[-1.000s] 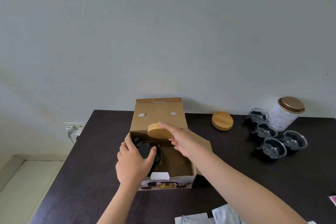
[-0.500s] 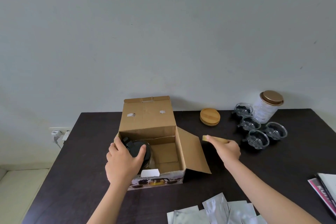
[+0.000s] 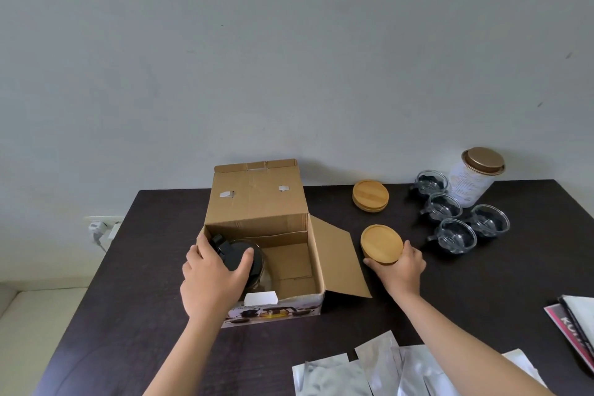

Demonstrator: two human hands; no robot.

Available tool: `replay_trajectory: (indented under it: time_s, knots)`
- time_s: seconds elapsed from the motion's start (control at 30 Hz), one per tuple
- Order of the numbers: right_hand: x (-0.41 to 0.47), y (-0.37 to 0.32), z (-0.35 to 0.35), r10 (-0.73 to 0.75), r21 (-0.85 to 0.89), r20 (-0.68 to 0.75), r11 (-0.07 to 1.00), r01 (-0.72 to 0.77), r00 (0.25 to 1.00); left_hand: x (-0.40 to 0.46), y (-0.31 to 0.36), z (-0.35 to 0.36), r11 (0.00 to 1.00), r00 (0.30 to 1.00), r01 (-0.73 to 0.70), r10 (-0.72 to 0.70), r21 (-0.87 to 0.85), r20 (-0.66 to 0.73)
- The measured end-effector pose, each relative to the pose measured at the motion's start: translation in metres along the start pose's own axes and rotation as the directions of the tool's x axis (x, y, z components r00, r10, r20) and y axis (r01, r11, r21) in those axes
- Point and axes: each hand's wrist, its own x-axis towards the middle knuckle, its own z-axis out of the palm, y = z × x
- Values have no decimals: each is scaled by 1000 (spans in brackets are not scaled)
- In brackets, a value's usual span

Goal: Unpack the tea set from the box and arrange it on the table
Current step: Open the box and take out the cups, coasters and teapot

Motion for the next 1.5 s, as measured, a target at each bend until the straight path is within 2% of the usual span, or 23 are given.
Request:
replay_trajectory:
  time_s: [0.23, 0.53, 0.9, 1.03, 1.13, 1.23, 1.3, 1.4, 1.5]
  knots:
    - [-8, 19, -1, -132, 23, -51, 991, 134, 990, 0, 1, 0, 1000, 1000, 7, -7, -3, 5]
    - [11, -1, 8, -87, 93, -64, 991, 93, 994, -1, 3, -2, 1000, 1000, 21, -21, 4, 8]
    - [27, -14, 5, -85, 99, -4, 992, 84, 996, 0, 3, -1, 1000, 1000, 23, -23, 10, 13]
    - [6, -23, 4, -150, 117, -47, 981, 155, 987, 0, 1, 0, 1000, 1000, 11, -11, -2, 11]
    - [-27, -46, -1, -297, 242, -99, 918, 313, 950, 0, 0, 0, 1000, 1000, 7, -7, -5, 18]
    - [-66, -77, -7, -457, 400, -111, 792, 461, 882, 1, -1, -2, 999, 999, 7, -5, -40, 46]
    - [-91, -95, -5, -569, 475, -40, 713, 517, 822, 2, -5, -4, 997, 996, -2, 9, -77, 92]
    - [-113, -112, 4, -691, 436, 122, 682, 586, 713, 5, -18, -8, 988, 976, -69, 96, -139, 198]
    - [-114, -111, 17, -720, 333, 72, 670, 663, 691, 6, -36, -17, 947, 920, -169, 252, -274, 301]
